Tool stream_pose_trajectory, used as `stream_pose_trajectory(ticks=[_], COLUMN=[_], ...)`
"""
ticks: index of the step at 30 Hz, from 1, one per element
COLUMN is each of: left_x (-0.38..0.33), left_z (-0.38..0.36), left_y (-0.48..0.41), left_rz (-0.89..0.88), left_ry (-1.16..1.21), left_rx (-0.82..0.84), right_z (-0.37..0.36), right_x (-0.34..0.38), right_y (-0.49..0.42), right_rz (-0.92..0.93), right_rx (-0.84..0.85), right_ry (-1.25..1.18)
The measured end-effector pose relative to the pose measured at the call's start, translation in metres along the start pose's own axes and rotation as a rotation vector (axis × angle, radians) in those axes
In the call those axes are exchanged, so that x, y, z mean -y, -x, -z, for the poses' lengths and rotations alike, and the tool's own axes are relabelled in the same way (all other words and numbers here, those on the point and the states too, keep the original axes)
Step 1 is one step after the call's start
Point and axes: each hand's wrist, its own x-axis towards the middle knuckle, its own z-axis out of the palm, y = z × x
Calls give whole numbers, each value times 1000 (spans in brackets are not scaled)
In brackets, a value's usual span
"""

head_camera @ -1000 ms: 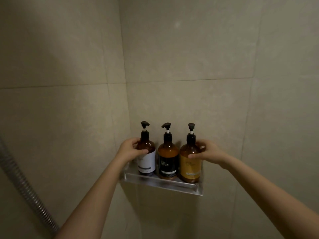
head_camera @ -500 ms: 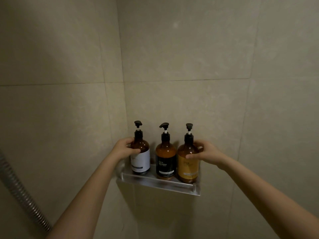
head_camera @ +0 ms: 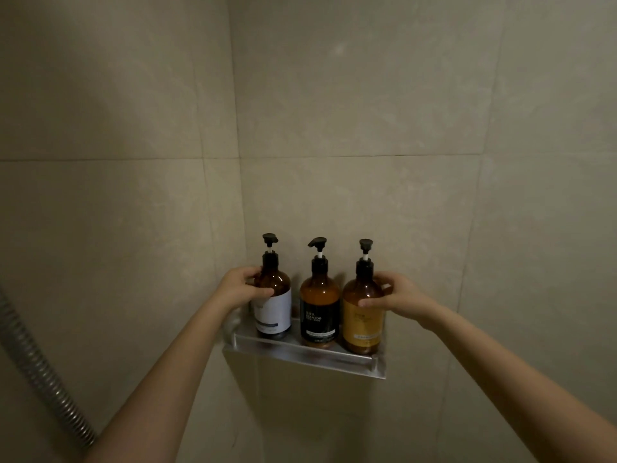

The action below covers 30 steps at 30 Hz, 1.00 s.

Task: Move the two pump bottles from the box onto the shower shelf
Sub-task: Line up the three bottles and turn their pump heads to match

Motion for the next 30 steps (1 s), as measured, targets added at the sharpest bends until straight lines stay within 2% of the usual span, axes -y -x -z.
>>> stream_pose_trajectory(ticks=[4, 10, 20, 24, 25, 27, 29, 30], left_x=[3, -2, 7, 5, 4, -2, -12, -17], left_z=[-3, -3, -6, -7, -8, -10, -17, -23], left_y=[2, -1, -8, -5, -2, 13, 32, 38], left_rz=[0, 5, -16, -8, -14, -35, -138, -205], left_ry=[-17, -15, 34, 11, -9, -64, -83, -44], left_rx=[-69, -66, -154, -133, -152, -315, -523, -540], right_z=[0, 0, 0, 0, -1, -1, -1, -1], right_x=[0, 0, -3, -2, -2, -3, -3, -3], right_y=[0, 0, -1, -1, -1, -1, -1, -1], right_rz=[-1, 3, 16, 13, 12, 15, 20, 23], right_rx=[-8, -3, -7, -8, -7, -11, -16, -15], right_ry=[-3, -14, -1, -6, -9, -17, -18, -17])
